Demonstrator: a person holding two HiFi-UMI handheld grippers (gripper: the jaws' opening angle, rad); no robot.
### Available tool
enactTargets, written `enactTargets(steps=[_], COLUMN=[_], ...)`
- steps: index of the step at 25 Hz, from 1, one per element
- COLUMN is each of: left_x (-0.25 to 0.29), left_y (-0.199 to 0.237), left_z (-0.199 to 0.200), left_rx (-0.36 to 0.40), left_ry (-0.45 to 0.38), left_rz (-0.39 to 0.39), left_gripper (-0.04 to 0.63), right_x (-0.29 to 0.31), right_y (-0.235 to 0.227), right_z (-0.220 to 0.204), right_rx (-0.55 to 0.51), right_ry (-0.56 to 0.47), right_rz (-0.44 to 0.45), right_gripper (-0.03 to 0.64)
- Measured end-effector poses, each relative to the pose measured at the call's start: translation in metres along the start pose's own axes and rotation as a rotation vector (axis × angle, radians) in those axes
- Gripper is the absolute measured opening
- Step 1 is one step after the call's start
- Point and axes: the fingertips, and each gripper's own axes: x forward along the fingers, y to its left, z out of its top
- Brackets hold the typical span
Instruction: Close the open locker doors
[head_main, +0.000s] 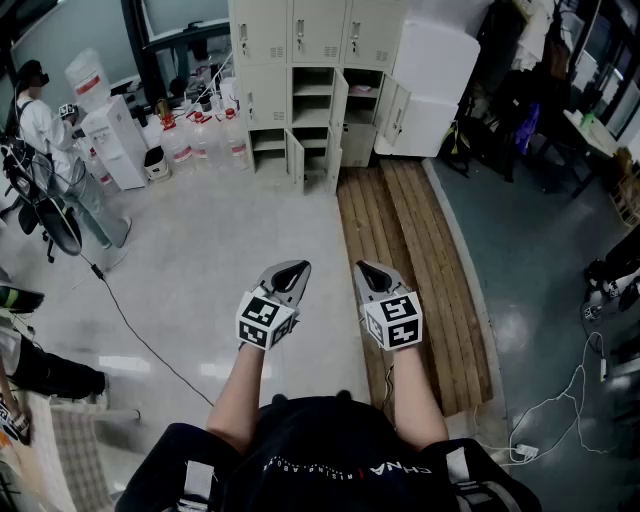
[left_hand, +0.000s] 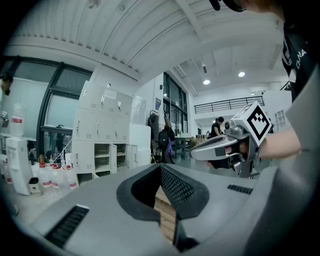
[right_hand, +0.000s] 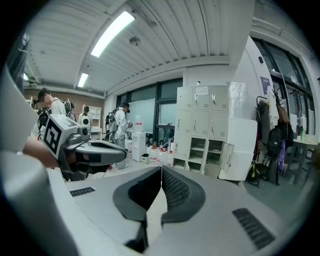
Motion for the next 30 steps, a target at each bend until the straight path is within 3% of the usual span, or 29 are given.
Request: enactTargets(steps=[12,16,30], left_x=[0.002,0.002,0.013], left_y=[-0.026,-0.026,-0.035], left_z=[-0.001,-0.003,-0.010], left_rx=[0.046,0.033,0.035], left_ry=[-0.006,-0.008,0.025], left_rz=[-0.016,-0.018,-0.040], left_gripper=[0.020,0.020,0.020], right_x=[-0.015,-0.016,-0.018], right_y=[-0.002,-0.002,0.000], right_z=[-0.011,-0.012,-0.014], right_rx=[0.028,0.090,0.099], right_ry=[-0.010,-0.032,-0.029], right_rz=[0.000,0.020,0.077], right_gripper=[0.032,0.032,0.032])
